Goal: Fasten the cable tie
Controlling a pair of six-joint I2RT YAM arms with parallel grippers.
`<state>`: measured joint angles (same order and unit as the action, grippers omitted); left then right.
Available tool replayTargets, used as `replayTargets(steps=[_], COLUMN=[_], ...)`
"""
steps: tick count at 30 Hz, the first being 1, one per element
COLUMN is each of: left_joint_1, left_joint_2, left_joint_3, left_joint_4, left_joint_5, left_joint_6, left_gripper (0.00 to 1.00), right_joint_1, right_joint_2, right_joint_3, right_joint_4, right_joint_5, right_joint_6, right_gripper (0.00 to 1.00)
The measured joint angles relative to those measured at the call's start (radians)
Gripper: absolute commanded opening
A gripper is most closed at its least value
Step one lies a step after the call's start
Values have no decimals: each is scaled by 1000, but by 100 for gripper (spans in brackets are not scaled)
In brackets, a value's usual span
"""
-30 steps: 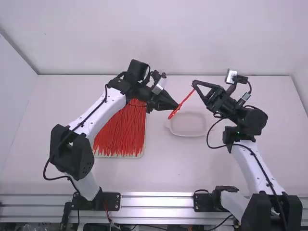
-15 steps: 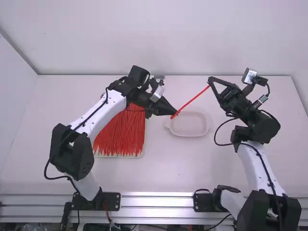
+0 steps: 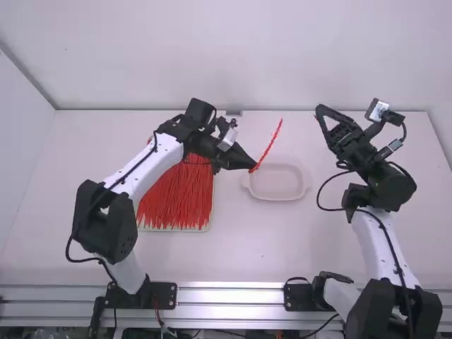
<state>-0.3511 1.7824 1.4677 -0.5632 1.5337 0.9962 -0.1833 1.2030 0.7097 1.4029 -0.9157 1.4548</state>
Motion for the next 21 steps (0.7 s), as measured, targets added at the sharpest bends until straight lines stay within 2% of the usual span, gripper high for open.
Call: replayTargets(steps=[3,4,10,16,21], left_joint_1=[21,32,71,74,74], left_joint_2=[0,0,0,0,0], left_joint_3=[0,0,0,0,0], left_joint_4=[28,52,239,509,719], left_joint_5=[1,0,2,8,12], left_joint_6=[-6,-21,-178,-415,-608], left_gripper=[2,2,2,2,2], right_joint_1=[19,27,56,113,166], right_joint_2=[0,0,-1,-2,-2], right_joint_3=[0,0,0,2,2], right_joint_4=[-7,-8,-46,-287,-380], right_joint_5=[0,-9,-64,-98,-98], right_joint_6=[-19,-30,-49,-167,-272], right_gripper=[81,99,99,99,99])
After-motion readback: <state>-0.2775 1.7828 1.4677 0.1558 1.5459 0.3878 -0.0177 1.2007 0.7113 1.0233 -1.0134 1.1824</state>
